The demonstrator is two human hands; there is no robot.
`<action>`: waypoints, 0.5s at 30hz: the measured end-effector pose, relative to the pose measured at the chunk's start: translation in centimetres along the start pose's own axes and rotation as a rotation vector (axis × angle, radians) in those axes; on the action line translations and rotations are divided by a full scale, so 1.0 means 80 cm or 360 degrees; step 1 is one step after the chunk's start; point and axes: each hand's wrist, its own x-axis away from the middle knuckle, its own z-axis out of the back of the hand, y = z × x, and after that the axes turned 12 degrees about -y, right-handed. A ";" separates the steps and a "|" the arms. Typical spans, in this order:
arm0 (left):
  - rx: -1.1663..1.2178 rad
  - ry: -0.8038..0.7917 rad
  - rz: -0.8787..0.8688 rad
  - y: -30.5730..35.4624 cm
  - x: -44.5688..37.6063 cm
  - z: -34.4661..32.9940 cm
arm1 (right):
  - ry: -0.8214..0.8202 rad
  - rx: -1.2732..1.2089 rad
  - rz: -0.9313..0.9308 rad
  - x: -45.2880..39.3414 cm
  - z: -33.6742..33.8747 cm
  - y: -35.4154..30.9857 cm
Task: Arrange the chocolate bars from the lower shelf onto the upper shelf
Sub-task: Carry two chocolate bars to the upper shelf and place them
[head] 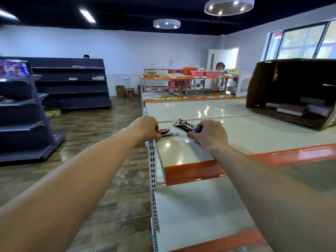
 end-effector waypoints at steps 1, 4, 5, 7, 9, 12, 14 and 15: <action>0.0026 0.0029 -0.0014 -0.005 0.006 -0.001 | -0.0004 -0.0015 0.0041 0.001 -0.001 -0.006; 0.0092 0.0137 -0.0069 -0.024 0.032 -0.003 | -0.0030 -0.0051 0.0200 0.004 -0.007 -0.029; 0.0083 0.0176 -0.0073 -0.033 0.043 -0.004 | -0.0044 -0.0051 0.0257 0.006 -0.010 -0.039; 0.0051 0.0264 -0.0037 -0.055 0.068 -0.009 | -0.0068 -0.0048 0.0367 0.009 -0.019 -0.063; 0.0046 0.0364 0.0020 -0.081 0.097 -0.017 | -0.0107 -0.0032 0.0490 0.016 -0.029 -0.093; 0.0015 0.0439 0.0111 -0.118 0.150 -0.036 | -0.0194 0.0056 0.0687 0.032 -0.052 -0.144; 0.0005 0.0418 0.0199 -0.146 0.190 -0.056 | -0.0227 0.0112 0.0776 0.046 -0.077 -0.180; 0.0020 0.0409 0.0248 -0.161 0.211 -0.067 | -0.0247 0.0109 0.0816 0.055 -0.093 -0.198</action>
